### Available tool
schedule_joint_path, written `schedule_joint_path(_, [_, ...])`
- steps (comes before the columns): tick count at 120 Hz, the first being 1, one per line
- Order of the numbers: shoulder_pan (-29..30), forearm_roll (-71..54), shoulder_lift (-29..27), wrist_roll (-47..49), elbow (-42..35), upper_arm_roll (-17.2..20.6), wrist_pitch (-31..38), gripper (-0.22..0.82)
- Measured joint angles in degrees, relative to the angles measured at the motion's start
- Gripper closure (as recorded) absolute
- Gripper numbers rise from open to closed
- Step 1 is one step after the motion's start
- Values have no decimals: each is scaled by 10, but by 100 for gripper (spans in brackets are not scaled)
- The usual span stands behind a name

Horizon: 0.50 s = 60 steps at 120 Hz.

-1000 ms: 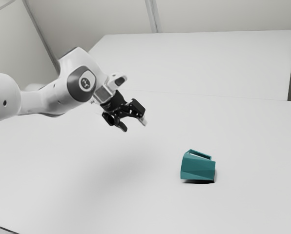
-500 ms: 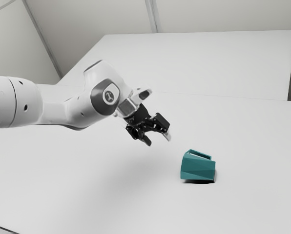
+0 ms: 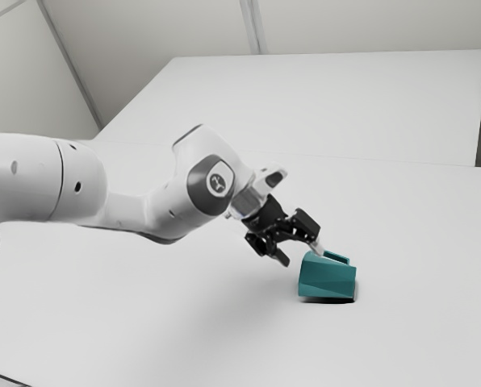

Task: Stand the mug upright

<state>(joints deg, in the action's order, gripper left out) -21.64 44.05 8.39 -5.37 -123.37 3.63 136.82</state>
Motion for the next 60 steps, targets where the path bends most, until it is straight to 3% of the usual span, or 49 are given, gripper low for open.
schedule_joint_path(60, [-39, 33, 60, -2, 38, -13, 40, 0])
